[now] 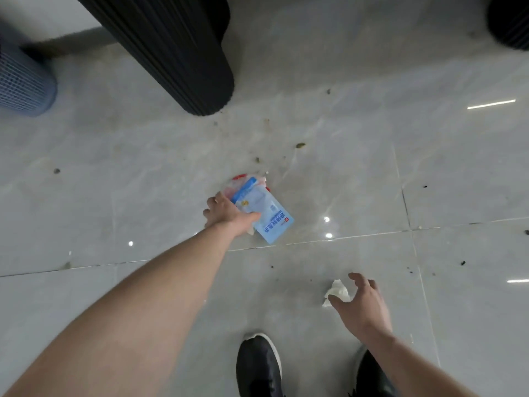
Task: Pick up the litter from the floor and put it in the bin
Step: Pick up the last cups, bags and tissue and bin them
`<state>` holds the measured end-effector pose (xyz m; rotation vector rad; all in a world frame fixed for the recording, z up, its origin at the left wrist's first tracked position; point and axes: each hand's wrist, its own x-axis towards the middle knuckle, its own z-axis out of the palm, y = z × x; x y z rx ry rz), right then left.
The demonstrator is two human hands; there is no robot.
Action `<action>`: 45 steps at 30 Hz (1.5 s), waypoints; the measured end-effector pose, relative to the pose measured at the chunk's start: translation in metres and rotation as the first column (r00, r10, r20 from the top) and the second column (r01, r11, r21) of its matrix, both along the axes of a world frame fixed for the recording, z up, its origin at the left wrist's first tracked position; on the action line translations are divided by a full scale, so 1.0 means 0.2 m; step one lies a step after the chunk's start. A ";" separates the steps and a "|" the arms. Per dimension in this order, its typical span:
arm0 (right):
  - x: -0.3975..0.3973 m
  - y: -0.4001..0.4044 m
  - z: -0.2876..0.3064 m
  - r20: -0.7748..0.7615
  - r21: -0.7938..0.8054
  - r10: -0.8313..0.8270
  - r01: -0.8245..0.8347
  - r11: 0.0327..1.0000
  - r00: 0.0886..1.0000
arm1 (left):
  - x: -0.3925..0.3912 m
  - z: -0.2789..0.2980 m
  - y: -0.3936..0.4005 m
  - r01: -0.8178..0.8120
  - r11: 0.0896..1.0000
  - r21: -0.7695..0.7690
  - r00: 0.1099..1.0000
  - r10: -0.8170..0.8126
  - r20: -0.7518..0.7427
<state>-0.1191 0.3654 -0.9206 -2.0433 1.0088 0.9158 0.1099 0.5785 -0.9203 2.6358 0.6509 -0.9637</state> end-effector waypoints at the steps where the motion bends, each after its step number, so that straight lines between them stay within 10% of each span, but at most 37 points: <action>1: -0.02 0.01 -0.05 0.013 -0.009 -0.015 0.015 1.000 1.000 | 0.00 -0.05 0.00 -0.023 1.000 0.010 1.000 0.023 0.017; 10: -0.07 0.01 -0.17 0.072 -0.058 -0.022 0.026 0.998 0.997 | -0.04 -0.24 0.01 -0.139 0.988 0.062 0.988 0.134 0.072; 16: -0.04 -0.06 0.07 0.072 -0.090 -0.012 0.019 0.996 0.997 | -0.19 0.00 0.00 -0.252 0.954 -0.162 0.959 0.269 0.092; 35: 0.13 0.08 2.99 0.298 0.025 0.132 -0.146 0.989 0.945 | -0.81 3.13 0.36 -0.380 0.872 -0.309 0.902 0.423 0.087; 45: 0.43 0.69 3.75 0.528 0.034 0.404 -0.494 0.869 0.747 | -1.04 3.94 0.90 -0.478 0.773 -0.416 0.718 0.617 0.321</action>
